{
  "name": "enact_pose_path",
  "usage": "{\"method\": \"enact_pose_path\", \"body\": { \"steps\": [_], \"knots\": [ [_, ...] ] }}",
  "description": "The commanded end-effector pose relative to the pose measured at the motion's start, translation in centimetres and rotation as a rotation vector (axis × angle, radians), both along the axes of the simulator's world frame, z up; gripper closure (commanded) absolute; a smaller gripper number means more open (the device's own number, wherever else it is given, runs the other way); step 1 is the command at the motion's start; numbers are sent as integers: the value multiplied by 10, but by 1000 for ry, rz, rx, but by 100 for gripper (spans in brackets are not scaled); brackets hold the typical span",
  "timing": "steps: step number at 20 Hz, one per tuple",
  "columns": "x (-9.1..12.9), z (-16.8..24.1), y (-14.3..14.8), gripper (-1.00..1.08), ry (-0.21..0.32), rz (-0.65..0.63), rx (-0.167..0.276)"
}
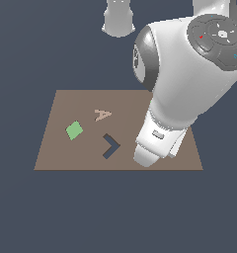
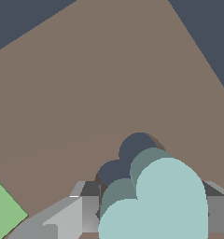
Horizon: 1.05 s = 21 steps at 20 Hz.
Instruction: Insert a designated object into the corresponding slot on a board.
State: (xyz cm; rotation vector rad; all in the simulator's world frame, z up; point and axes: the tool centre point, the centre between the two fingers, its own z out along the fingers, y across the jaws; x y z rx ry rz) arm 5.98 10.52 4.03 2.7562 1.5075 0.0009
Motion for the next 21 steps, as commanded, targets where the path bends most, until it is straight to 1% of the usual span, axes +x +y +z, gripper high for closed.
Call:
{"method": "enact_pose_path", "body": {
  "steps": [1,11,12,21],
  "knots": [
    [1,0,8,108,0,25,-1],
    [0,-10,10,108,1,30,-1],
    [0,-10,10,-92,1,30,-1],
    [0,-10,10,-92,1,30,-1]
  ]
}}
